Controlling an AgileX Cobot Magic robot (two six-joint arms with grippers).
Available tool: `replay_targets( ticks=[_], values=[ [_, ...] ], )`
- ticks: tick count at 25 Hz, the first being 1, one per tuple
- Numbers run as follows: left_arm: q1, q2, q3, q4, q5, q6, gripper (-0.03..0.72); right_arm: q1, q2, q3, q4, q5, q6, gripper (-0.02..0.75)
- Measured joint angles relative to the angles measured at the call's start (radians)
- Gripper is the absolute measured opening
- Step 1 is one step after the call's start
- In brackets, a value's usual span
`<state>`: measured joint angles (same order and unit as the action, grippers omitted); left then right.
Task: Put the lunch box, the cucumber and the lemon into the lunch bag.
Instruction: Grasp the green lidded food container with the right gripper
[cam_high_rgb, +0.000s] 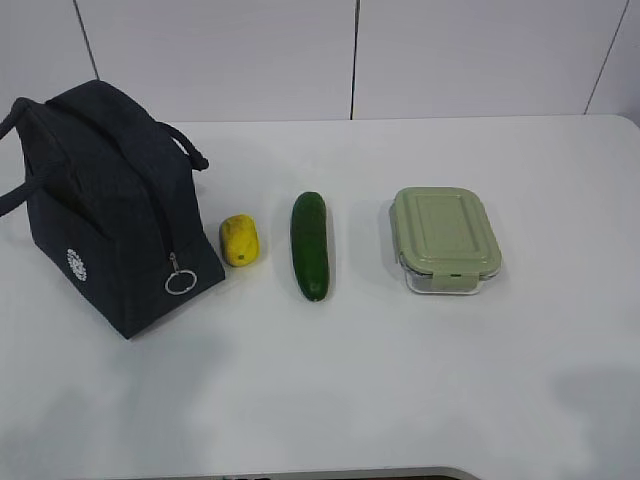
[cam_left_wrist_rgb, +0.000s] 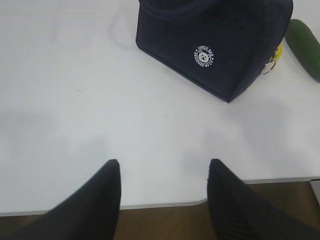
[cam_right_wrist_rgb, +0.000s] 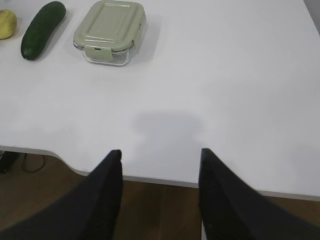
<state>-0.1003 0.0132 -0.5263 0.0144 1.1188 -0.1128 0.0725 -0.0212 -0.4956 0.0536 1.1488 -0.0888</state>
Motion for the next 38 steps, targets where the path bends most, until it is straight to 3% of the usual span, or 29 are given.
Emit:
replay_targets(
  ticks=[12, 24, 31, 38],
  values=[
    [0.0, 0.0, 0.0, 0.0, 0.0, 0.0, 0.388, 0.0, 0.026, -0.004, 0.0, -0.002, 0.007, 0.379],
    [0.0, 0.0, 0.0, 0.0, 0.0, 0.0, 0.388, 0.0, 0.332, -0.039, 0.009, -0.064, 0.102, 0.379],
    [0.0, 0.0, 0.0, 0.0, 0.0, 0.0, 0.388, 0.0, 0.57, -0.039, 0.1, -0.125, 0.105, 0.379],
    [0.0, 0.0, 0.0, 0.0, 0.0, 0.0, 0.388, 0.0, 0.773, -0.085, 0.289, -0.22, -0.001, 0.379]
  ],
)
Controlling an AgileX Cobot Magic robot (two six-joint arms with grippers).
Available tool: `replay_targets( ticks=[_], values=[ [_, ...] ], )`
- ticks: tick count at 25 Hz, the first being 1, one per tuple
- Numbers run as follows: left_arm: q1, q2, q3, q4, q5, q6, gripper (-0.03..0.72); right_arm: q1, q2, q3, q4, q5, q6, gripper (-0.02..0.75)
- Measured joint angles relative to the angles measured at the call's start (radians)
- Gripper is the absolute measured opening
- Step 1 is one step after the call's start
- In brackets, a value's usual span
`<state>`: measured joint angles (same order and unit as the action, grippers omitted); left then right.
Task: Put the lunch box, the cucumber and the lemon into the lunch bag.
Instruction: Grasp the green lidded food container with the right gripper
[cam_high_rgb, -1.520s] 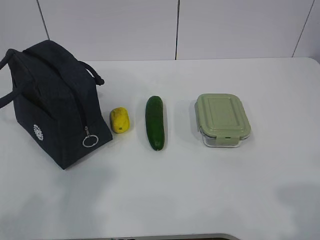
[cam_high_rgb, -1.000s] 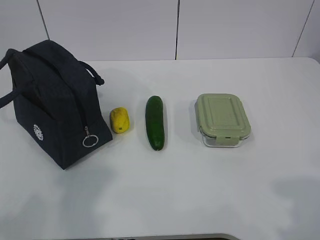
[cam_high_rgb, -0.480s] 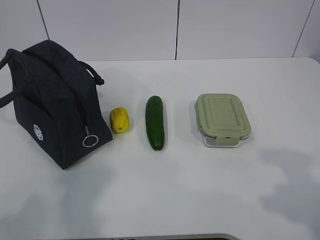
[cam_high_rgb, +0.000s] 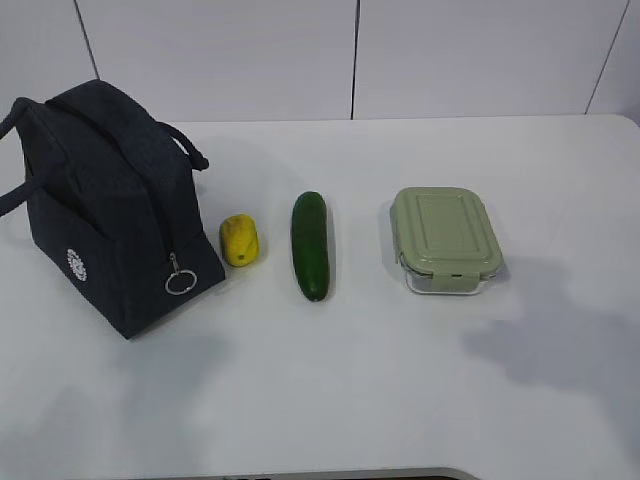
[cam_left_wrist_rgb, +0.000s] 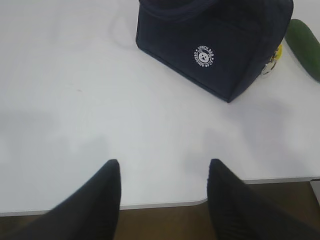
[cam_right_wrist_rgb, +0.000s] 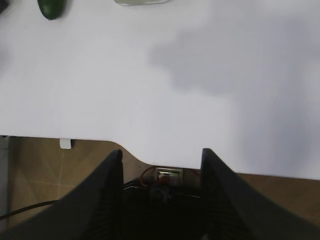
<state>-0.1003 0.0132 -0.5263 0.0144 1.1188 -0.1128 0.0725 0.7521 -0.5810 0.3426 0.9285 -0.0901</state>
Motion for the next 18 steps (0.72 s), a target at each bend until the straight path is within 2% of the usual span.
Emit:
replay_targets(
  ticks=[9, 16, 18],
  values=[
    [0.0, 0.0, 0.0, -0.002, 0.0, 0.0, 0.388, 0.0, 0.298, -0.203, 0.2, -0.023, -0.233, 0.379],
    [0.0, 0.0, 0.0, -0.002, 0.0, 0.0, 0.388, -0.011, 0.546, -0.311, 0.429, 0.007, -0.44, 0.379],
    [0.0, 0.0, 0.0, -0.002, 0.0, 0.0, 0.388, -0.041, 0.607, -0.337, 0.546, 0.056, -0.517, 0.379]
  ],
)
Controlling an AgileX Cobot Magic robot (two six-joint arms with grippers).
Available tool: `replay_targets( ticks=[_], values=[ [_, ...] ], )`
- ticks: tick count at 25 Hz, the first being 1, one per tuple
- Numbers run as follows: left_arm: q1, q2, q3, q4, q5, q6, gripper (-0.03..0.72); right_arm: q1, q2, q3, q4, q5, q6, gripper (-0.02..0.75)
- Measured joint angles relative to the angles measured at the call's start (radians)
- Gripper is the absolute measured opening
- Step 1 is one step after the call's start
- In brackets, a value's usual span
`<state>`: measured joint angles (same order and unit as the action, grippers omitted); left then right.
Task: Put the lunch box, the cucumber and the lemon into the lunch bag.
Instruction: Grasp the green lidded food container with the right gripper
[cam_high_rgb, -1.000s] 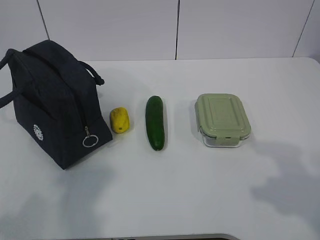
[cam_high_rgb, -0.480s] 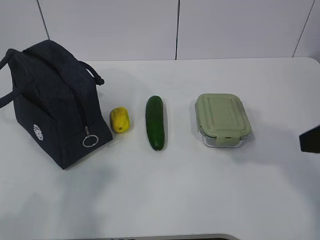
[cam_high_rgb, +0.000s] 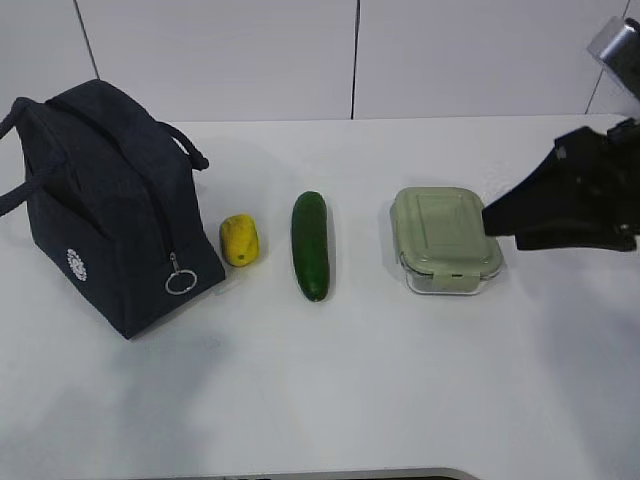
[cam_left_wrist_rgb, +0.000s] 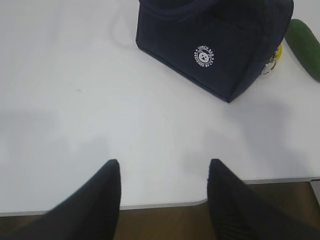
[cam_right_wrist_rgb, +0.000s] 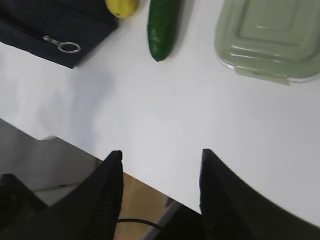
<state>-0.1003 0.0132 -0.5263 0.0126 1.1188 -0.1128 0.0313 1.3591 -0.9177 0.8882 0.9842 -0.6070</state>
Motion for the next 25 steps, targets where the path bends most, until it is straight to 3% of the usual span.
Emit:
replay_targets(
  ticks=[4, 8, 14, 19, 25],
  values=[
    [0.0, 0.0, 0.0, 0.0, 0.0, 0.0, 0.388, -0.109, 0.113, -0.033, 0.245, 0.135, -0.164, 0.379],
    [0.0, 0.0, 0.0, 0.0, 0.0, 0.0, 0.388, -0.209, 0.201, -0.036, 0.357, 0.189, -0.266, 0.379],
    [0.0, 0.0, 0.0, 0.0, 0.0, 0.0, 0.388, -0.277, 0.299, -0.043, 0.345, 0.19, -0.316, 0.379],
    [0.0, 0.0, 0.0, 0.0, 0.0, 0.0, 0.388, -0.283, 0.385, -0.101, 0.272, 0.19, -0.321, 0.379],
    [0.0, 0.0, 0.0, 0.0, 0.0, 0.0, 0.388, -0.283, 0.402, -0.16, 0.268, 0.19, -0.321, 0.379]
  ],
)
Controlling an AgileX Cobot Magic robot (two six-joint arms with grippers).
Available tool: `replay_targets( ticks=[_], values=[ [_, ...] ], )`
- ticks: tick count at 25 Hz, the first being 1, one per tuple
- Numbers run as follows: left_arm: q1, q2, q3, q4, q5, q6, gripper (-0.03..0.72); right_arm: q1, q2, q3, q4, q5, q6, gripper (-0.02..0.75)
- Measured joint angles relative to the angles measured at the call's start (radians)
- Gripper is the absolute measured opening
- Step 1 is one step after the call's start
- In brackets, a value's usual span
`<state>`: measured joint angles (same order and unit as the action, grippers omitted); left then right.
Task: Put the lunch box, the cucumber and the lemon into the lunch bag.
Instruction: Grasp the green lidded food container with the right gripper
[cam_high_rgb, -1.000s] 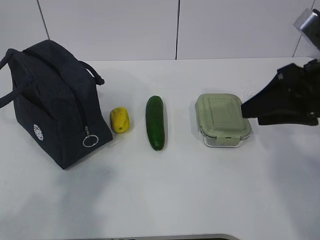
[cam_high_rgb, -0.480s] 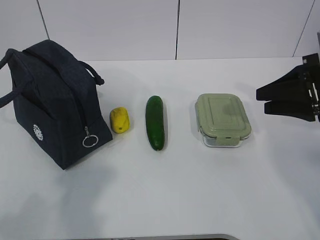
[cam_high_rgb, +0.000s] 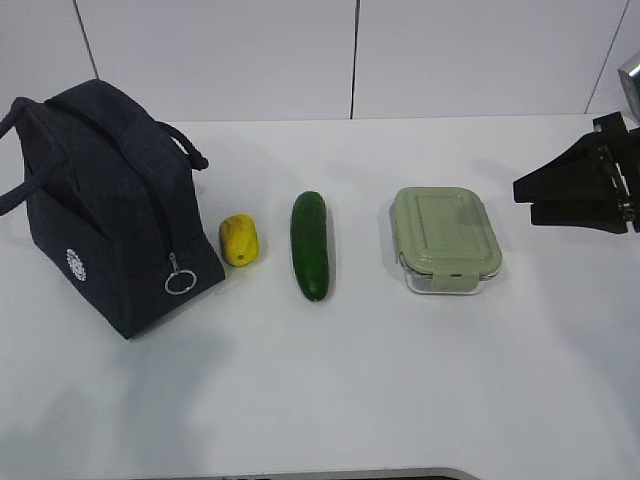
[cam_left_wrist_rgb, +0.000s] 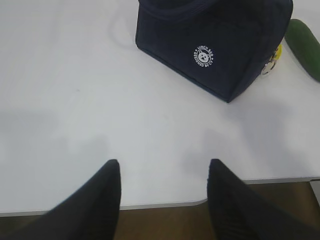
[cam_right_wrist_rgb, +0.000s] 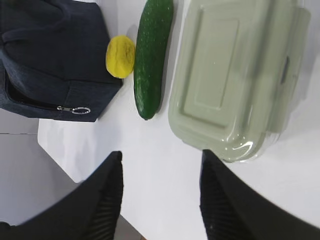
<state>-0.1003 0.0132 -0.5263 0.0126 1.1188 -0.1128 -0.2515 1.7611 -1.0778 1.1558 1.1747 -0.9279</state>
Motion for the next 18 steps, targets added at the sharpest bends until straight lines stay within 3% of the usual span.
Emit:
replay_targets(
  ticks=[10, 18],
  values=[
    [0.0, 0.0, 0.0, 0.0, 0.0, 0.0, 0.388, 0.0, 0.09, -0.073, -0.104, 0.005, 0.071, 0.392],
    [0.0, 0.0, 0.0, 0.0, 0.0, 0.0, 0.388, 0.0, 0.219, -0.199, -0.108, 0.005, 0.088, 0.52]
  ],
)
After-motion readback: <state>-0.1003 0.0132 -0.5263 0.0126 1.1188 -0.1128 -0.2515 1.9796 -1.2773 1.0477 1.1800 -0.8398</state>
